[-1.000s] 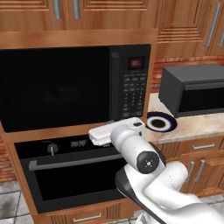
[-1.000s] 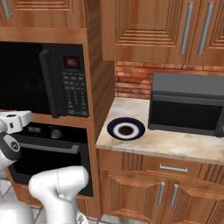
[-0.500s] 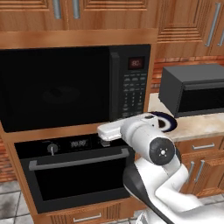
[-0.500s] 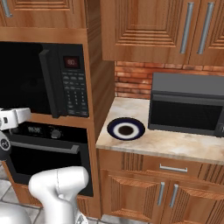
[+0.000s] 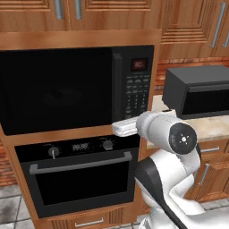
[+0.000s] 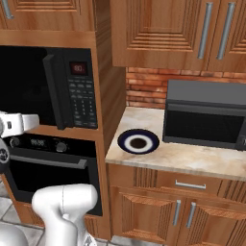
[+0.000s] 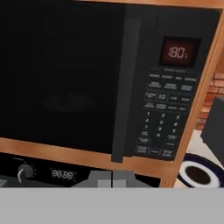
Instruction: Pick the sweet potato from the counter and place it in the microwave. Then turn on the microwave.
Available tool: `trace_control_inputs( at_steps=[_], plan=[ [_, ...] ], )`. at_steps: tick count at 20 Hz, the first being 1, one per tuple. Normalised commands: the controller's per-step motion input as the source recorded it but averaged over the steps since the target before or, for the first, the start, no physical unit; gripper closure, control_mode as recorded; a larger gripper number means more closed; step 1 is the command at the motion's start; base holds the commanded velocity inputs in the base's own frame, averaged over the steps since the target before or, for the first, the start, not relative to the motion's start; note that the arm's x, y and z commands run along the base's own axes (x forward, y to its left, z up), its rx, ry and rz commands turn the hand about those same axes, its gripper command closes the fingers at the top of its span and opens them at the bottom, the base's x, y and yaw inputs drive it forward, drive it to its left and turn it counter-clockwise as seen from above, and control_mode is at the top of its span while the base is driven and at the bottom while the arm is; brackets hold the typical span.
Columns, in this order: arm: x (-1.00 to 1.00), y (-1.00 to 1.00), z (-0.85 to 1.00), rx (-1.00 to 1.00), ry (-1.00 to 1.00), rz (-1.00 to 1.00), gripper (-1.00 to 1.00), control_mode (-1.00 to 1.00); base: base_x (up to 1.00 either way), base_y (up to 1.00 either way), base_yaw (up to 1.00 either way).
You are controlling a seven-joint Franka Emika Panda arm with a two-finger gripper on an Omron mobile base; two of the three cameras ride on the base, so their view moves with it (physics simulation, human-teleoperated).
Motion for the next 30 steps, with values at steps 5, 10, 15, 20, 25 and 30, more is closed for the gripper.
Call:
trace_control_inputs(
  at_steps=[5, 10, 15, 20, 25, 30],
  plan=[
    [0.0, -0.41, -0.01, 0.0, 0.01, 0.0, 1.0, -1.0, 0.0, 0.0, 0.0],
    [-0.01, -0.25, 0.0, 0.0, 0.06, 0.0, 1.0, -1.0, 0.0, 0.0, 0.0],
    [-0.01, -0.19, 0.0, 0.0, 0.08, 0.0, 1.0, -1.0, 0.0, 0.0, 0.0],
    [0.0, -0.11, 0.0, 0.0, 0.09, 0.0, 1.0, -1.0, 0.0, 0.0, 0.0],
    [0.0, -0.07, -0.02, 0.0, 0.08, 0.0, 1.0, -1.0, 0.0, 0.0, 0.0],
    [-0.04, -0.02, -0.01, -0.04, 0.1, 0.0, 1.0, -1.0, 0.0, 0.0, 0.0]
  ],
)
